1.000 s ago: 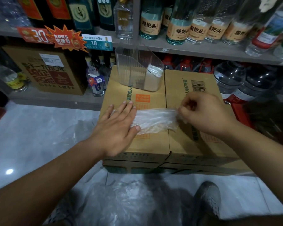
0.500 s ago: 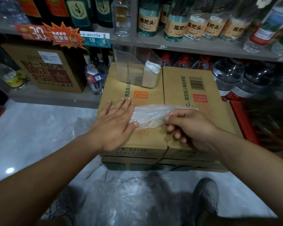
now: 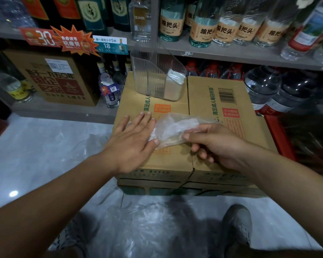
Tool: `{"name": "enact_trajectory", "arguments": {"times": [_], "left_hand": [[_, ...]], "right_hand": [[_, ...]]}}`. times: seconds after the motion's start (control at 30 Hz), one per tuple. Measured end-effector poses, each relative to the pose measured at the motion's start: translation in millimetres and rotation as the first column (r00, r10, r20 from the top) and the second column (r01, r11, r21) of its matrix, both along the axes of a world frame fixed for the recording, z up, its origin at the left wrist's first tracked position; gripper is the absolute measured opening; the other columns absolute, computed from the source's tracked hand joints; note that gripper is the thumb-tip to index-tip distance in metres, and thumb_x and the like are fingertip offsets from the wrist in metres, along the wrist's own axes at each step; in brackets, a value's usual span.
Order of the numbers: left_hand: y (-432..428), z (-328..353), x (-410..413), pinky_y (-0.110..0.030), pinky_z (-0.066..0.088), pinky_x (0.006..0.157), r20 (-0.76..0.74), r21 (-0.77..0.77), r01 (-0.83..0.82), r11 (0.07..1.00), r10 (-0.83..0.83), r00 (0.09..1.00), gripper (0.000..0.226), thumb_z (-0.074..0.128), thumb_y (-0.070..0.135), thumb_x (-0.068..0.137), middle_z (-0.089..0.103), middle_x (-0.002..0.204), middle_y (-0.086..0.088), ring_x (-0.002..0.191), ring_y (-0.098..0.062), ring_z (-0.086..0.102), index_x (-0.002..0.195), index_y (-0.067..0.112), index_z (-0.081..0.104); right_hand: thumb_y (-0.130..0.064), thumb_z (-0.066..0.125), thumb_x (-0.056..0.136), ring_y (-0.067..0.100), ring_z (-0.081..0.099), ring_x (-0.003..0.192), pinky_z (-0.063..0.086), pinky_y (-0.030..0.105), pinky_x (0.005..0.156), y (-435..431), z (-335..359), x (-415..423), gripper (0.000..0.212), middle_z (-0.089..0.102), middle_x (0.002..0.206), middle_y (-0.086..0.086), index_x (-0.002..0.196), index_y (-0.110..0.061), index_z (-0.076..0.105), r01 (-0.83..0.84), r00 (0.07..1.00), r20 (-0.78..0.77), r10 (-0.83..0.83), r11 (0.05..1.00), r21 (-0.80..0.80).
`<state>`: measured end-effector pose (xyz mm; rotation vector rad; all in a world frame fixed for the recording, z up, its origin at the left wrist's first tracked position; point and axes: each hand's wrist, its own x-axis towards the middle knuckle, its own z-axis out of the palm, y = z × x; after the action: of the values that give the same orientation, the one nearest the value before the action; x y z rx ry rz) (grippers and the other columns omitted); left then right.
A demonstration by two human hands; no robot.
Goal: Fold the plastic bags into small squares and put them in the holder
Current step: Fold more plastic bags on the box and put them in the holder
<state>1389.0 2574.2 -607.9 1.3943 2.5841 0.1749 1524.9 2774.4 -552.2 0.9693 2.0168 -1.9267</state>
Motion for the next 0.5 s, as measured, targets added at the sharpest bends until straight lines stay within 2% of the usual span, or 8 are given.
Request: {"name": "enact_trajectory", "arguments": {"times": [0.17, 0.3, 0.43, 0.5], "left_hand": [[-0.1, 0.5, 0.2, -0.039, -0.014, 0.124, 0.005, 0.004, 0.008, 1.0, -0.008, 1.0, 0.086, -0.01, 0.065, 0.088, -0.013, 0.169, 0.004, 0.153, -0.006, -0.02, 0.162, 0.022, -0.005], [0.0, 0.3, 0.2, -0.039, -0.013, 0.124, 0.009, 0.007, 0.006, 1.0, -0.006, 1.0, 0.087, -0.01, 0.065, 0.088, -0.012, 0.169, 0.004, 0.153, -0.007, -0.02, 0.162, 0.021, -0.004], [-0.1, 0.9, -0.5, -0.038, -0.015, 0.124, 0.009, 0.002, 0.01, 1.0, -0.01, 1.0, 0.083, -0.008, 0.065, 0.09, -0.014, 0.169, 0.005, 0.152, -0.006, -0.022, 0.162, 0.022, -0.007], [-0.3, 1.0, -0.8, -0.037, -0.016, 0.123, 0.006, 0.0, 0.01, 1.0, -0.01, 1.0, 0.081, -0.006, 0.064, 0.092, -0.014, 0.169, 0.005, 0.152, -0.005, -0.022, 0.162, 0.022, -0.007]], "right_hand": [[-0.013, 0.066, 0.095, 0.01, 0.044, 0.041, 0.03, 0.02, 0.033, 4.2, -3.4, 2.2, 0.013, 0.058, 0.059, 0.002, 0.106, -0.005, 0.067, 0.0, 1.0, -0.005, 0.0, 1.0, 0.019], [-0.018, 0.071, 0.092, 0.011, 0.044, 0.04, 0.028, 0.018, 0.034, 5.3, -1.9, 3.1, 0.014, 0.062, 0.061, 0.003, 0.102, -0.011, 0.064, 0.017, 0.999, -0.044, -0.017, 1.0, -0.002], [-0.022, 0.071, 0.092, 0.011, 0.04, 0.04, 0.026, 0.018, 0.033, 5.8, -1.7, -0.3, 0.015, 0.057, 0.057, 0.001, 0.102, -0.014, 0.062, 0.092, 0.991, -0.1, -0.094, 0.995, -0.027], [-0.024, 0.071, 0.092, 0.011, 0.038, 0.04, 0.025, 0.018, 0.035, 5.8, -3.0, -1.7, 0.011, 0.051, 0.055, 0.0, 0.097, -0.017, 0.064, 0.078, 0.988, -0.133, -0.08, 0.997, -0.022]]}}
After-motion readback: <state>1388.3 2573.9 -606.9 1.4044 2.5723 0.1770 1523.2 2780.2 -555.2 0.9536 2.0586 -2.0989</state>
